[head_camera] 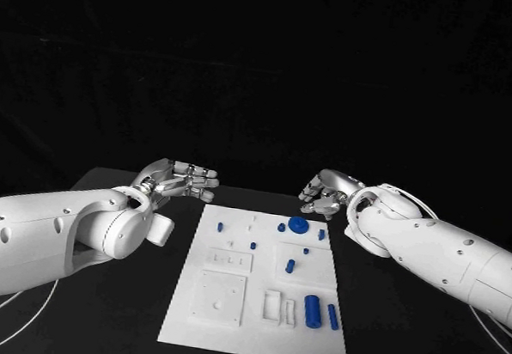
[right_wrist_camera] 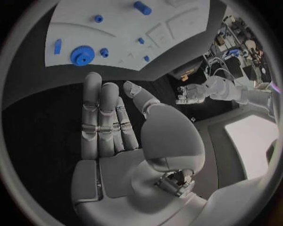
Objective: Assemble the parts on the task board
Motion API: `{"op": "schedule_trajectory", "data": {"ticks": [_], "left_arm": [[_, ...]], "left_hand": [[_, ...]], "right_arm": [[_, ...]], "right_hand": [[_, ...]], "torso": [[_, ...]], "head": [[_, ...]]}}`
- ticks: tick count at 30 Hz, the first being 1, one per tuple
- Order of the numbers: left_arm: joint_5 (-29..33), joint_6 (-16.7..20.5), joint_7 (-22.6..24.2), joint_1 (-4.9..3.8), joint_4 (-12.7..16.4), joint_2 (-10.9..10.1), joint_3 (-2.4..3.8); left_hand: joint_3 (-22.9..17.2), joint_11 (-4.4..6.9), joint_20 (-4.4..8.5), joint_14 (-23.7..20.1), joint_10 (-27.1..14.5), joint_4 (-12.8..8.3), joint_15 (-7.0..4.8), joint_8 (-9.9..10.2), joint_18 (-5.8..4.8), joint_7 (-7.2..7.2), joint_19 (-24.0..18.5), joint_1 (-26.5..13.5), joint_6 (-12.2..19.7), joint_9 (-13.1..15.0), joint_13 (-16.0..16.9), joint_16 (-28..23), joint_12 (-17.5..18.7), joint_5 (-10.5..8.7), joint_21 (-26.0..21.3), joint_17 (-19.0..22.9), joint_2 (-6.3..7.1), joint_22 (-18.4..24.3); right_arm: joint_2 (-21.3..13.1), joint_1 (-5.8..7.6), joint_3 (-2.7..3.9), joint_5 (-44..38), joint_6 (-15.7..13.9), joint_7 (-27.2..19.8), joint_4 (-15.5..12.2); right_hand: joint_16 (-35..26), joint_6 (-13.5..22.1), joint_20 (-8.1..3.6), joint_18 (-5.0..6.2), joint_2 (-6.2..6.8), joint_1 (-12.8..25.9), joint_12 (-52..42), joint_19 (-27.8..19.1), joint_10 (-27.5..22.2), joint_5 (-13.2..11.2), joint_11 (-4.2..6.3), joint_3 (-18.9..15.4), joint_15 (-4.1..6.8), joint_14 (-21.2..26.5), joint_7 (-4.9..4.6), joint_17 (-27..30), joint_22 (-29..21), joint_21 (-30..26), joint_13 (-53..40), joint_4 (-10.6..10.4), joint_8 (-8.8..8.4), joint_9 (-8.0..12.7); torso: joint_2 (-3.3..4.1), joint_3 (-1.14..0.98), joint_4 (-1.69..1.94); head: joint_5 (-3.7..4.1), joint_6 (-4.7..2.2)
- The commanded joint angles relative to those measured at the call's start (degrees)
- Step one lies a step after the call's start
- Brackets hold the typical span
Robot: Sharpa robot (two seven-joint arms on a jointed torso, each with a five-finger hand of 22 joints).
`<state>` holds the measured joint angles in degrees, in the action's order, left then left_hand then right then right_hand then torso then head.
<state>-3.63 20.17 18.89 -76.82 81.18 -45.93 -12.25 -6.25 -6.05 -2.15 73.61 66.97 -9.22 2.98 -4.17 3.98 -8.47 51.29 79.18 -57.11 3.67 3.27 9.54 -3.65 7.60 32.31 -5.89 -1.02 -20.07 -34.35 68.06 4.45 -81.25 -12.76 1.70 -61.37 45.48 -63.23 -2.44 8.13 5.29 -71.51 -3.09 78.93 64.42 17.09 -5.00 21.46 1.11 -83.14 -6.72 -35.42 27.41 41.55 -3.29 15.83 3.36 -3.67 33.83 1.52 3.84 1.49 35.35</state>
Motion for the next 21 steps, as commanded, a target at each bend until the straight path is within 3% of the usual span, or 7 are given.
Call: {"op": "schedule_trajectory", "data": {"ticks": [1, 4, 7, 13, 16, 21], "left_arm": [[-1.01, -2.88, 0.18, -0.40, 1.57, -0.59, 0.24], [-0.99, -2.97, -0.03, -1.01, 3.37, -1.47, 0.45], [-0.97, -2.92, -0.19, -1.62, 4.82, -2.08, 0.55], [-0.96, -2.87, -0.40, -2.43, 6.76, -2.84, 0.66], [-0.96, -2.89, -0.50, -2.75, 7.38, -3.07, 0.69], [-0.96, -2.94, -0.61, -3.19, 8.03, -3.35, 0.72]], "left_hand": [[0.27, -0.17, -0.08, 0.26, -0.27, -0.25, 0.27, 0.30, -0.07, -0.12, 0.75, -0.64, -0.07, -0.01, 0.05, 0.42, 0.20, 0.17, -0.40, -0.13, -0.06, 0.37], [0.67, -0.07, 0.36, 1.76, -0.34, -0.25, -0.26, 0.32, 0.04, -0.10, 2.16, -0.86, 0.02, -0.01, 0.05, 1.72, 0.20, 0.12, 0.00, -0.69, 0.08, 0.44], [1.20, -0.08, 0.79, 1.37, -0.56, -0.31, -0.49, 0.32, -0.23, -0.08, 2.46, -0.76, -0.05, -0.01, 0.07, 3.66, 0.15, 0.12, 0.82, -1.57, 0.08, 0.06], [1.80, -0.18, 0.74, 0.50, -0.96, -0.37, -0.45, 0.31, -0.21, -0.12, 2.07, -0.71, 0.03, -0.01, 0.06, 5.37, 0.20, 0.15, 1.47, -2.16, 0.01, -0.22], [1.89, -0.22, 0.72, 0.43, -1.07, -0.33, -0.43, 0.33, -0.22, -0.13, 2.03, -0.77, 0.08, -0.02, 0.05, 5.47, 0.21, 0.09, 1.48, -2.16, 0.02, -0.20], [2.11, -0.27, 0.66, 0.25, -1.28, -0.29, -0.39, 0.30, -0.17, -0.17, 2.03, -0.72, 0.18, -0.01, 0.07, 5.75, 0.14, 0.07, 1.50, -2.16, -0.01, -0.11]], "right_arm": [[0.52, 0.06, 0.05, -10.80, 0.75, 3.10, 0.18], [1.46, 0.07, 0.06, -12.76, 1.05, 4.07, 0.86], [2.35, 0.08, 0.06, -14.05, 1.43, 4.65, 1.73], [3.44, 0.08, 0.06, -15.91, 2.17, 5.69, 2.82], [3.85, 0.07, 0.05, -17.00, 2.48, 6.88, 3.30], [4.40, 0.06, 0.04, -18.11, 3.17, 8.17, 4.06]], "right_hand": [[0.72, 0.07, 0.13, 0.72, 0.83, -0.18, -0.22, 0.15, -0.14, -0.27, -0.16, 0.21, -0.13, -0.04, 0.11, 0.30, 0.86, 0.14, -0.05, 0.00, 0.20, -0.03], [0.56, 1.49, 0.42, 0.93, 1.62, -1.00, -0.22, -0.04, -1.77, -0.91, -0.58, -0.79, -0.41, 0.24, -0.54, 1.18, 1.33, -0.41, -0.05, -0.23, 0.20, 0.00], [0.99, 1.93, 0.72, 1.22, 1.75, -1.88, -0.21, 0.37, -2.36, -0.91, -0.72, -1.78, -0.63, 0.14, -0.60, 2.08, 2.12, -1.14, -0.03, -0.86, 0.19, 0.01], [1.87, 2.29, 0.79, 1.30, 2.00, -2.41, -0.21, 0.84, -2.93, -0.91, -0.78, -2.04, -0.70, 0.33, -0.54, 2.87, 3.63, -2.21, -0.03, -1.24, 0.20, 0.02], [2.15, 2.51, 0.85, 1.29, 2.42, -2.65, -0.21, 1.07, -3.24, -1.49, -0.80, -2.18, -0.77, 0.37, -0.57, 3.21, 4.38, -2.83, -0.03, -1.53, 0.17, 0.03], [2.49, 2.69, 0.90, 1.36, 3.23, -3.04, -0.21, 1.40, -3.60, -2.41, -0.85, -1.04, -0.81, 0.42, -0.59, 3.60, 5.48, -3.65, -0.02, -2.32, 0.18, 0.02]], "torso": [[1.08, 0.23, 1.24], [1.94, 0.40, 2.00], [2.57, 0.58, 2.76], [3.43, 0.78, 3.86], [3.76, 0.79, 4.16], [4.29, 0.84, 4.35]], "head": [[0.64, -0.22], [1.38, -0.53], [1.95, -0.53], [3.09, -0.33], [3.65, -0.35], [4.27, -0.50]]}}
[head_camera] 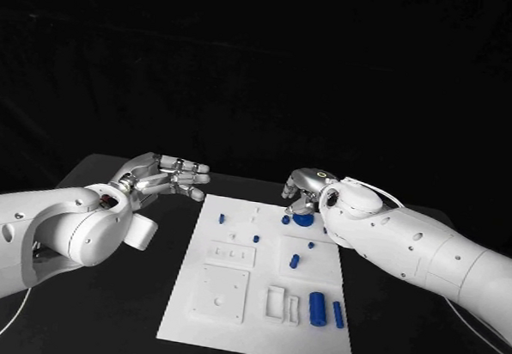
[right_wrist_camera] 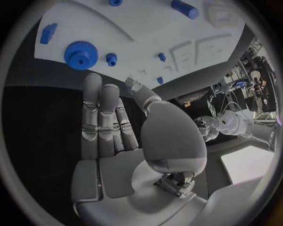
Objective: Assemble the parts on the task board
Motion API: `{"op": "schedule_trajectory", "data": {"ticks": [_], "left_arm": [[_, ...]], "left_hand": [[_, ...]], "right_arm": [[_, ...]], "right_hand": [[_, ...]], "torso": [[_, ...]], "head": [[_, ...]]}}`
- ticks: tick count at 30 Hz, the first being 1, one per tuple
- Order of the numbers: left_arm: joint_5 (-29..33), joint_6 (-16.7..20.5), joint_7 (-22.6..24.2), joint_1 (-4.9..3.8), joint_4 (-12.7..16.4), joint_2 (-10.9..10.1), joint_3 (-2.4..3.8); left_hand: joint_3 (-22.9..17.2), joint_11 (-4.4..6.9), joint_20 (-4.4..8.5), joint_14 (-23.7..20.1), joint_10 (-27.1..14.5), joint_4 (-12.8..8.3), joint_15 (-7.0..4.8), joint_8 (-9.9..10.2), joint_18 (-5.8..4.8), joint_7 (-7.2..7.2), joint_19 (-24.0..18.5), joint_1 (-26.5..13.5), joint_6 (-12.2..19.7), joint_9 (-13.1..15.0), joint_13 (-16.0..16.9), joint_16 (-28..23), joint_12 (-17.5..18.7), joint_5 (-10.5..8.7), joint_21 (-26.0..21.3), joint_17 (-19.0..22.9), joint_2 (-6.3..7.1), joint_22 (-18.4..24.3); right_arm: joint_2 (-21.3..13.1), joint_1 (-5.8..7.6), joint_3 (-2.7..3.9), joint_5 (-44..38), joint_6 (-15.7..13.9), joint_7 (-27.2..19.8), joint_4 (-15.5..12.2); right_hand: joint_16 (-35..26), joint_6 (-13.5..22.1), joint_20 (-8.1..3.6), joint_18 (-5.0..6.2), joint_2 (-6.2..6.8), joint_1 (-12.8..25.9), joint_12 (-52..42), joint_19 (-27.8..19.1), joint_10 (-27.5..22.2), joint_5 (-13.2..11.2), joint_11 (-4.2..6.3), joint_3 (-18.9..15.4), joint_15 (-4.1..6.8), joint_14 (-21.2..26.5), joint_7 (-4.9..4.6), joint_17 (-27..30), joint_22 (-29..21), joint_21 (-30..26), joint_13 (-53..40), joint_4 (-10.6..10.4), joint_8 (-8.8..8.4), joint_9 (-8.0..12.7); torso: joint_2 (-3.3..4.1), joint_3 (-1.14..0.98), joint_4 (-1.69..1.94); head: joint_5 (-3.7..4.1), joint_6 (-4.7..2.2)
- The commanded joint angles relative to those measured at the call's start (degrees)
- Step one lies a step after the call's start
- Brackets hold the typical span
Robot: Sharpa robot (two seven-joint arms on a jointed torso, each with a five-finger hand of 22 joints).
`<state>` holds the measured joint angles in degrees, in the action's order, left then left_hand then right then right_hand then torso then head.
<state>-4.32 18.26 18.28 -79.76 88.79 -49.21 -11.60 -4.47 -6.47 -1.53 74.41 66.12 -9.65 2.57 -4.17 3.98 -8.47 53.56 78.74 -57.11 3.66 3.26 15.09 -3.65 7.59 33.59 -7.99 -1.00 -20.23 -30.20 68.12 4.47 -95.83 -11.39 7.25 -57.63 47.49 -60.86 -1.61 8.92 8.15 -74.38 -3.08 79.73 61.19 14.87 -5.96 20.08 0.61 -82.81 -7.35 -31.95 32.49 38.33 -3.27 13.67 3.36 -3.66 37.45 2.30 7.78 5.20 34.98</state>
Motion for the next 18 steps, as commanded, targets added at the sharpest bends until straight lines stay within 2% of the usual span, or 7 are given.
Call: {"op": "schedule_trajectory", "data": {"ticks": [1, 4, 5, 7, 8, 15, 18], "left_arm": [[-0.27, -1.03, -0.02, -0.34, 0.52, -0.11, 0.08], [-0.27, -1.12, -0.06, -0.46, 0.59, -0.14, 0.08], [-0.27, -1.18, -0.08, -0.50, 0.60, -0.15, 0.09], [-0.27, -1.27, -0.11, -0.58, 0.62, -0.17, 0.09], [-0.27, -1.31, -0.12, -0.61, 0.63, -0.18, 0.09], [-0.27, -1.46, -0.25, -0.71, 0.68, -0.21, 0.10], [-0.27, -1.50, -0.31, -0.73, 0.71, -0.23, 0.10]], "left_hand": [[0.33, 0.15, 0.04, -0.56, -0.44, 0.13, 0.01, 0.30, -0.18, -0.17, -0.24, -0.28, 0.18, 0.00, 0.09, 0.20, 0.14, 0.07, 0.21, -0.05, -0.03, 0.05], [0.41, 0.13, 0.03, -0.61, -0.52, 0.13, 0.02, 0.30, -0.18, -0.17, -0.27, -0.27, 0.19, 0.00, 0.07, 0.26, 0.21, 0.07, 0.21, -0.03, 0.00, 0.09], [0.41, 0.13, 0.03, -0.61, -0.52, 0.13, 0.02, 0.30, -0.18, -0.17, -0.27, -0.27, 0.19, 0.00, 0.07, 0.26, 0.21, 0.07, 0.21, -0.03, 0.00, 0.09], [0.47, 0.10, 0.01, -0.66, -0.59, 0.16, 0.04, 0.30, -0.18, -0.17, -0.28, -0.27, 0.20, 0.00, 0.07, 0.31, 0.21, 0.03, 0.20, -0.01, -0.04, 0.13], [0.47, 0.10, 0.01, -0.66, -0.59, 0.16, 0.04, 0.30, -0.18, -0.17, -0.28, -0.27, 0.20, 0.00, 0.07, 0.31, 0.21, 0.03, 0.20, -0.01, -0.04, 0.13], [0.53, 0.07, -0.01, -0.73, -0.70, 0.17, 0.06, 0.30, -0.18, -0.18, -0.31, -0.24, 0.20, 0.00, 0.06, 0.35, 0.22, 0.03, 0.18, 0.03, -0.07, 0.17], [0.66, 0.03, -0.05, -0.80, -0.85, 0.20, 0.10, 0.32, -0.17, -0.22, -0.32, -0.24, 0.29, 0.00, 0.07, 0.40, 0.21, 0.01, 0.16, 0.08, -0.07, 0.25]], "right_arm": [[0.35, -0.01, 0.01, -3.70, 2.13, 2.83, 0.46], [0.43, -0.01, 0.00, -3.92, 2.84, 3.05, 0.58], [0.46, -0.02, 0.00, -3.98, 3.15, 3.11, 0.61], [0.48, -0.02, -0.01, -4.05, 3.81, 3.19, 0.65], [0.49, -0.03, -0.02, -4.07, 4.10, 3.20, 0.67], [0.63, -0.19, -0.06, -4.13, 5.67, 3.24, 0.83], [0.71, -0.35, -0.08, -4.26, 6.17, 3.19, 1.01]], "right_hand": [[0.64, 0.32, 0.08, 0.56, 0.51, -0.31, -0.22, 0.74, -0.46, -0.28, 0.12, 0.48, -0.32, 0.08, 0.09, 0.26, 0.93, -0.85, -0.04, -0.41, 0.18, 0.02], [0.64, 0.32, 0.08, 0.56, 0.51, -0.31, -0.22, 0.74, -0.46, -0.28, 0.12, 0.48, -0.32, 0.08, 0.09, 0.26, 0.93, -0.85, -0.04, -0.41, 0.18, 0.02], [1.03, 0.40, 0.09, 0.48, 0.69, -0.38, -0.18, 1.27, -0.43, -0.34, 0.14, 0.65, -0.29, 0.24, 0.05, 0.58, 3.17, -2.32, -0.01, -0.58, 0.31, -0.03], [1.03, 0.40, 0.09, 0.48, 0.69, -0.38, -0.18, 1.27, -0.43, -0.34, 0.14, 0.65, -0.29, 0.24, 0.05, 0.58, 3.17, -2.32, -0.01, -0.58, 0.31, -0.03], [1.35, 0.24, 0.07, 0.59, 0.55, -0.25, -0.20, 1.88, -0.37, -0.38, 0.17, 0.83, -0.29, 0.26, 0.11, 0.80, 6.57, -4.79, -0.03, -0.47, 0.15, 0.01], [1.49, -0.02, 0.05, 0.57, 0.38, 0.08, -0.21, 2.26, 0.05, -0.31, 0.18, 1.19, -0.30, 0.28, 0.13, 0.74, 8.01, -5.83, -0.03, -0.37, 0.17, 0.01], [1.54, -0.22, 0.03, 0.58, 0.33, 0.20, -0.19, 2.32, 0.29, -0.27, 0.24, 1.45, -0.26, 0.28, 0.17, 0.75, 8.64, -6.29, -0.03, -0.23, 0.16, 0.01]], "torso": [[0.82, 0.07, 0.45], [1.04, 0.09, 0.51], [1.13, 0.09, 0.53], [1.27, 0.06, 0.56], [1.32, 0.06, 0.59], [1.64, 0.07, 0.82], [1.77, 0.17, 0.87]], "head": [[0.68, -0.06], [0.86, 0.09], [0.99, 0.16], [1.05, 0.26], [1.05, 0.29], [1.10, 0.38], [1.17, 0.33]]}}
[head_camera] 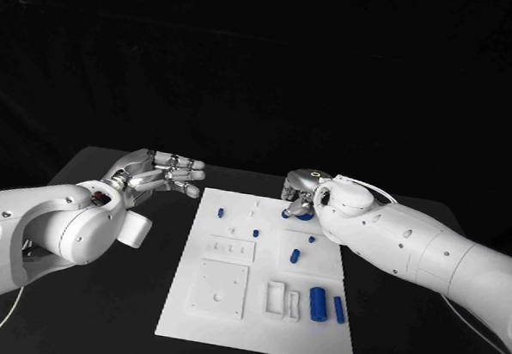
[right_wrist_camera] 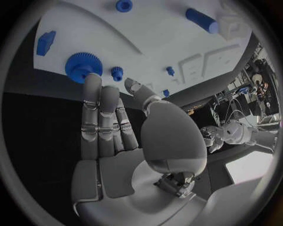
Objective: Assemble the parts on the task board
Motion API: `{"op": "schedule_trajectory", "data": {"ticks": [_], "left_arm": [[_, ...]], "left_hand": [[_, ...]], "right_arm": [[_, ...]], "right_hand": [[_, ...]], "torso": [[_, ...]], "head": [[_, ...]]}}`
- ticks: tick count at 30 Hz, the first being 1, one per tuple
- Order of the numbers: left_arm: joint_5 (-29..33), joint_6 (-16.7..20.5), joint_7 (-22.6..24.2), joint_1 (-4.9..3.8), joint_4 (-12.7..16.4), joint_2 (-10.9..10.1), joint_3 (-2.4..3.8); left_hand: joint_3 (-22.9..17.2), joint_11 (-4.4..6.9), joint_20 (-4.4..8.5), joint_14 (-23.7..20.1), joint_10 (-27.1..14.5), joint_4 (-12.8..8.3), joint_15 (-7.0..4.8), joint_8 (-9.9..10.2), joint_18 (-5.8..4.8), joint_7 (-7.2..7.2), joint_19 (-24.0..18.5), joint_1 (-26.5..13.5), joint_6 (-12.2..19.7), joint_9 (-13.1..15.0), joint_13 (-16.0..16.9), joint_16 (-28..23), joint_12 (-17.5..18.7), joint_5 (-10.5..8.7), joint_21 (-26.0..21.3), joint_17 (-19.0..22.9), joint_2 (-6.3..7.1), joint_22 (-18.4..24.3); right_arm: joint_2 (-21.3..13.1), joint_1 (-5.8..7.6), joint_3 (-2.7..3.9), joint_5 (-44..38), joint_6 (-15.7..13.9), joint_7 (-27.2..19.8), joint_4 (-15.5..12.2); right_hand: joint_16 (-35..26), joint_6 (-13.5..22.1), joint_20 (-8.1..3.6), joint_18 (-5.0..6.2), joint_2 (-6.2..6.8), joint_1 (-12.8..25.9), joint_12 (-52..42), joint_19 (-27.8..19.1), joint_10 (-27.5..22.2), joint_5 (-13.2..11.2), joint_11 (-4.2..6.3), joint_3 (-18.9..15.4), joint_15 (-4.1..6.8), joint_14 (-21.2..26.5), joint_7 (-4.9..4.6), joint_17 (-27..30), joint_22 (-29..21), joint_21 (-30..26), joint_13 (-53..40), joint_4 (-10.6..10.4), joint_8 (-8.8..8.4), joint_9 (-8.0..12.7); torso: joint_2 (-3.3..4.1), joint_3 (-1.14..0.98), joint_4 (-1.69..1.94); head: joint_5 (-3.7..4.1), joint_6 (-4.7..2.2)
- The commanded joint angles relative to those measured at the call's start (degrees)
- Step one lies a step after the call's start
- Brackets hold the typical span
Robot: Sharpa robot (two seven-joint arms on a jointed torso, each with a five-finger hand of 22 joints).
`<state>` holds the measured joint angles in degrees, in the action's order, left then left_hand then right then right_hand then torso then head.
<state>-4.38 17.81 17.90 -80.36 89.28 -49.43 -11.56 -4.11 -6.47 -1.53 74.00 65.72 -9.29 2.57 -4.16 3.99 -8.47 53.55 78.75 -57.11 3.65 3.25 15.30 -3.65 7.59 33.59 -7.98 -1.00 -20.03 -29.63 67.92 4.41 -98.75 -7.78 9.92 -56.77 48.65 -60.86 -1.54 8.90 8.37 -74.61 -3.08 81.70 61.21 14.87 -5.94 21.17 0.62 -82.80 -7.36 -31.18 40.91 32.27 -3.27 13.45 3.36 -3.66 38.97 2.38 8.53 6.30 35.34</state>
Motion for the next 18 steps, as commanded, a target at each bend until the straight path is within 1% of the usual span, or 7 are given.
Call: {"op": "schedule_trajectory", "data": {"ticks": [1, 6, 11, 13, 15, 18], "left_arm": [[-0.20, -1.06, 0.06, -0.14, 0.23, -0.03, 0.07], [-0.20, -1.04, 0.05, -0.20, 0.29, -0.12, 0.07], [-0.21, -1.06, 0.02, -0.30, 0.32, -0.16, 0.08], [-0.22, -1.10, -0.01, -0.32, 0.34, -0.17, 0.08], [-0.22, -1.13, -0.04, -0.34, 0.37, -0.18, 0.08], [-0.23, -1.14, -0.07, -0.35, 0.39, -0.20, 0.08]], "left_hand": [[0.30, 0.02, -0.04, -0.39, -0.45, -0.15, 0.10, 0.31, -0.17, -0.22, -0.31, -0.24, 0.29, 0.01, 0.08, 0.18, 0.21, 0.02, 0.16, 0.07, -0.07, 0.05], [0.30, 0.02, -0.04, -0.39, -0.45, -0.15, 0.10, 0.31, -0.17, -0.22, -0.31, -0.24, 0.29, 0.01, 0.08, 0.18, 0.21, 0.02, 0.16, 0.07, -0.07, 0.05], [0.30, 0.02, -0.04, -0.39, -0.45, -0.15, 0.10, 0.31, -0.17, -0.22, -0.31, -0.24, 0.29, 0.01, 0.08, 0.18, 0.21, 0.02, 0.16, 0.07, -0.07, 0.05], [0.30, 0.02, -0.04, -0.39, -0.45, -0.15, 0.10, 0.31, -0.17, -0.22, -0.31, -0.24, 0.29, 0.01, 0.08, 0.18, 0.21, 0.02, 0.16, 0.07, -0.07, 0.05], [0.52, -0.01, -0.06, -0.44, -0.57, -0.17, 0.11, 0.31, -0.14, -0.25, -0.27, -0.08, 0.41, 0.01, 0.08, 0.32, 0.21, 0.02, 0.16, 0.19, -0.09, 0.21], [0.56, -0.04, -0.07, -0.44, -0.67, -0.13, 0.12, 0.30, -0.14, -0.26, -0.27, -0.10, 0.42, 0.01, 0.08, 0.34, 0.21, 0.03, 0.16, 0.21, -0.13, 0.24]], "right_arm": [[0.16, -0.19, -0.02, -1.36, 2.68, 0.49, 0.18], [0.38, -0.40, -0.03, -1.43, 3.17, 0.38, 0.39], [0.62, -0.60, -0.04, -1.45, 3.69, 0.33, 0.71], [0.65, -0.69, -0.04, -1.45, 3.81, 0.40, 0.82], [0.65, -0.76, -0.05, -1.45, 3.91, 0.46, 0.88], [0.66, -0.83, -0.05, -1.46, 3.96, 0.49, 0.96]], "right_hand": [[0.38, -0.22, -0.03, 0.60, 0.11, 0.42, -0.19, 0.35, 0.27, -0.27, 0.23, 0.35, -0.27, 0.27, 0.18, -0.02, 0.23, -0.23, -0.04, -0.01, 0.16, 0.00], [0.51, -0.49, -0.08, 0.56, -0.10, 0.62, -0.21, 0.62, 0.54, -0.41, 0.29, 0.89, -0.23, 0.26, 0.24, -0.05, 1.38, -0.95, -0.04, 0.14, 0.17, -0.01], [0.74, -1.20, -0.14, 0.55, -0.36, 1.13, -0.18, 0.78, 1.29, -0.85, 0.38, 3.02, -0.19, 0.30, 0.38, -0.14, 2.45, -1.38, -0.03, 0.50, 0.17, -0.01], [0.84, -1.40, -0.11, 0.60, -0.25, 1.48, -0.20, 0.78, 1.51, -1.16, 0.31, 4.38, -0.24, 0.36, 0.30, -0.18, 3.05, -1.49, -0.04, 0.68, 0.18, -0.01], [0.84, -1.46, -0.11, 0.70, -0.02, 1.71, -0.19, 0.72, 1.80, -1.47, 0.32, 5.87, -0.22, 0.43, 0.04, -0.17, 3.87, -1.80, -0.03, 0.82, 0.18, 0.00], [0.84, -1.59, -0.13, 0.71, 0.00, 1.89, -0.20, 0.74, 1.94, -1.68, 0.34, 6.84, -0.20, 0.44, 0.05, -0.17, 4.38, -1.99, -0.03, 0.75, 0.18, 0.00]], "torso": [[0.28, 0.10, 0.15], [0.55, 0.16, 0.34], [0.74, 0.13, 0.62], [0.83, 0.18, 0.63], [0.94, 0.21, 0.58], [1.05, 0.25, 0.55]], "head": [[0.08, -0.08], [0.02, -0.22], [0.21, -0.31], [0.22, -0.57], [0.27, -0.62], [0.30, -0.67]]}}
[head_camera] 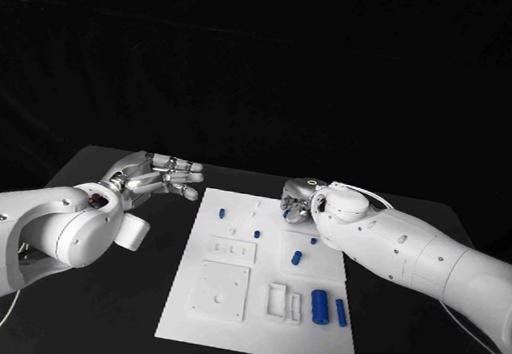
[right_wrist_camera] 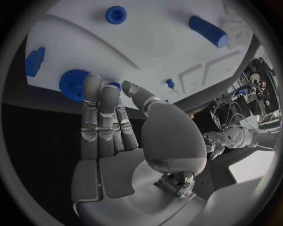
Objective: Assemble the parts on the task board
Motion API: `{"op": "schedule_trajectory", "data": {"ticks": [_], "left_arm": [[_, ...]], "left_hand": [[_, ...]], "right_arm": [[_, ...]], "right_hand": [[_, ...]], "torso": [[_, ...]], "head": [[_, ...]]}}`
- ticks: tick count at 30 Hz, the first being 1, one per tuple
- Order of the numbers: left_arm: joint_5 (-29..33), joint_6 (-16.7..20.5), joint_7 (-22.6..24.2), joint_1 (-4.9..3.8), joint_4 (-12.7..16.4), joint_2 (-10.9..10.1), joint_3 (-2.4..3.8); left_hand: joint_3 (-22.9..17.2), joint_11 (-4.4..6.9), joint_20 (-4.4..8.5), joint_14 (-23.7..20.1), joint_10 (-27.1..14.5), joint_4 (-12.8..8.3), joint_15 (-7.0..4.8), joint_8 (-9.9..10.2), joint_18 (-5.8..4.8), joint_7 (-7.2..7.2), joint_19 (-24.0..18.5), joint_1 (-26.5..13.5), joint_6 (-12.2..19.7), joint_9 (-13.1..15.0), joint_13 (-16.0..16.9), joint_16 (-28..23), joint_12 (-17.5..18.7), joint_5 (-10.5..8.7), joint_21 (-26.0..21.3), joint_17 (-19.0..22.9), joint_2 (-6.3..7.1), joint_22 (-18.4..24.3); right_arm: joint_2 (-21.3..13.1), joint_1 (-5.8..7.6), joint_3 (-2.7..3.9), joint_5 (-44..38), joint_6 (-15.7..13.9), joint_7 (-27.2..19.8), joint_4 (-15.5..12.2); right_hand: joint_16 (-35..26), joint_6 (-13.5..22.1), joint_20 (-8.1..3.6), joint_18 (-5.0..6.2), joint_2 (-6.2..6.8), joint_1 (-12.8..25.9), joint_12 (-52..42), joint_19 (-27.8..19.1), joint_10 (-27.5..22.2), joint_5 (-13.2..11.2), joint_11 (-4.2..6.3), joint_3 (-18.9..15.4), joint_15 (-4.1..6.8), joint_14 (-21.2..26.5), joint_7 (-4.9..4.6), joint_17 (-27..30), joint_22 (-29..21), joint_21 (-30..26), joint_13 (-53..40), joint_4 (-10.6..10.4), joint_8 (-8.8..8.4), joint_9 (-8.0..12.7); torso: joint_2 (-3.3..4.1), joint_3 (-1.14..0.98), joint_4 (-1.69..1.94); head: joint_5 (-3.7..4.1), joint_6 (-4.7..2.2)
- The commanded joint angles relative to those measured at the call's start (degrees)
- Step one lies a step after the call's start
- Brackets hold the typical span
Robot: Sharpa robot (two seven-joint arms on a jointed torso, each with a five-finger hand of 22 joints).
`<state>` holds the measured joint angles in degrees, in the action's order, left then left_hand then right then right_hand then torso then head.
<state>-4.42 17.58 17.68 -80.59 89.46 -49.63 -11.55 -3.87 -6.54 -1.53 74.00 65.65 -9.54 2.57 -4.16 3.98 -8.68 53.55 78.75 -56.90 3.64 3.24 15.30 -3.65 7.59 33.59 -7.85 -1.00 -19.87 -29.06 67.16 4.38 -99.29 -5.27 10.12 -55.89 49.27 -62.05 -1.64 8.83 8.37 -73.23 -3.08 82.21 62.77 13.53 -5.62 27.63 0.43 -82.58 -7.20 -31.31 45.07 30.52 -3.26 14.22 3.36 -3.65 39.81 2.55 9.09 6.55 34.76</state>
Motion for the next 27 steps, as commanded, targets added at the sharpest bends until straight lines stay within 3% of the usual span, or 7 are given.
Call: {"op": "schedule_trajectory", "data": {"ticks": [1, 15, 21, 22, 24, 27], "left_arm": [[-0.20, -0.91, 0.15, -0.13, 0.21, -0.01, 0.07], [-0.21, -1.07, -0.08, -0.16, 0.15, -0.17, 0.07], [-0.23, -1.13, -0.23, -0.18, 0.16, -0.21, 0.07], [-0.24, -1.14, -0.25, -0.18, 0.16, -0.21, 0.07], [-0.25, -1.17, -0.30, -0.19, 0.13, -0.20, 0.07], [-0.26, -1.19, -0.36, -0.19, 0.08, -0.20, 0.07]], "left_hand": [[0.32, 0.03, -0.07, -0.44, -0.60, 0.11, 0.12, 0.30, -0.14, -0.05, -0.27, -0.11, 0.21, 0.02, 0.08, 0.35, 0.21, 0.03, 0.16, 0.07, -0.13, 0.08], [0.50, 0.01, -0.09, -0.45, -0.68, 0.17, 0.13, 0.30, -0.13, -0.06, -0.23, -0.10, 0.26, 0.02, 0.09, 0.42, 0.20, -0.21, 0.16, 0.14, -0.15, 0.20], [0.53, 0.01, -0.09, -0.44, -0.71, 0.18, 0.12, 0.29, -0.12, -0.06, -0.20, -0.04, 0.25, 0.02, 0.09, 0.45, 0.20, -0.34, 0.15, 0.15, -0.20, 0.25], [0.53, 0.01, -0.09, -0.44, -0.71, 0.18, 0.12, 0.29, -0.12, -0.06, -0.20, -0.04, 0.25, 0.02, 0.09, 0.45, 0.20, -0.34, 0.15, 0.15, -0.20, 0.25], [0.53, 0.01, -0.09, -0.44, -0.71, 0.18, 0.12, 0.29, -0.12, -0.06, -0.20, -0.04, 0.25, 0.02, 0.09, 0.45, 0.20, -0.34, 0.15, 0.15, -0.20, 0.25], [0.61, -0.04, -0.10, -0.44, -0.85, 0.19, 0.14, 0.28, -0.12, -0.07, -0.19, 0.01, 0.25, 0.02, 0.09, 0.47, 0.21, -0.43, 0.15, 0.17, -0.19, 0.30]], "right_arm": [[0.10, -0.09, -0.01, -0.92, 1.44, 0.29, 0.11], [-0.04, -0.17, -0.02, -1.31, 0.79, 0.74, 0.05], [-0.10, -0.18, -0.02, -1.38, -1.63, 0.66, -0.18], [-0.10, -0.18, -0.02, -1.40, -2.24, 0.75, -0.23], [-0.11, -0.19, -0.02, -1.47, -3.50, 1.04, -0.39], [-0.29, -0.19, -0.01, -1.61, -5.69, 1.61, -0.92]], "right_hand": [[0.24, -0.47, -0.04, 0.79, 0.02, 0.65, -0.19, 0.26, 0.47, -0.47, 0.03, 0.89, 0.01, 0.19, -0.09, -0.05, 0.51, -0.39, -0.03, -0.14, 0.19, -0.01], [0.48, -3.65, -0.60, 0.65, -1.26, 0.79, -0.20, 0.39, 4.90, -5.23, 1.10, 8.31, 0.65, 0.22, 0.52, -0.32, 3.11, -0.31, -0.07, -0.73, 0.33, -0.19], [0.52, -6.94, -1.34, 0.10, -2.58, 0.67, -0.23, 0.58, 9.59, -7.27, 2.51, 9.06, 1.50, 0.21, 1.47, -0.47, 5.03, 1.11, -0.18, -1.29, 0.42, -0.65], [0.41, -7.48, -1.71, -0.44, -2.76, 0.57, -0.09, 0.37, 10.21, -7.43, 2.71, 9.30, 1.76, 0.23, 1.61, -0.49, 6.67, 2.62, -0.13, -1.23, 0.21, -0.68], [0.31, -7.98, -1.96, -0.77, -3.48, 0.03, -0.20, -0.10, 10.87, -9.69, 2.87, 10.96, 1.98, 0.25, 1.75, -0.56, 7.97, 3.46, -0.18, -0.77, 0.31, -0.72], [0.11, -8.53, -2.29, -1.06, -3.49, 0.26, -0.25, -0.52, 11.47, -10.06, 3.05, 11.82, 2.23, 0.22, 1.90, -0.68, 9.70, 4.22, -0.20, -0.63, 0.32, -0.79]], "torso": [[0.24, 0.08, -0.02], [0.50, 0.17, 0.06], [0.67, 0.20, 0.07], [0.67, 0.21, 0.10], [0.67, 0.23, 0.11], [0.66, 0.29, 0.13]], "head": [[0.06, -0.15], [-0.02, -0.21], [-0.25, -0.28], [-0.25, -0.26], [-0.36, -0.31], [-0.55, -0.31]]}}
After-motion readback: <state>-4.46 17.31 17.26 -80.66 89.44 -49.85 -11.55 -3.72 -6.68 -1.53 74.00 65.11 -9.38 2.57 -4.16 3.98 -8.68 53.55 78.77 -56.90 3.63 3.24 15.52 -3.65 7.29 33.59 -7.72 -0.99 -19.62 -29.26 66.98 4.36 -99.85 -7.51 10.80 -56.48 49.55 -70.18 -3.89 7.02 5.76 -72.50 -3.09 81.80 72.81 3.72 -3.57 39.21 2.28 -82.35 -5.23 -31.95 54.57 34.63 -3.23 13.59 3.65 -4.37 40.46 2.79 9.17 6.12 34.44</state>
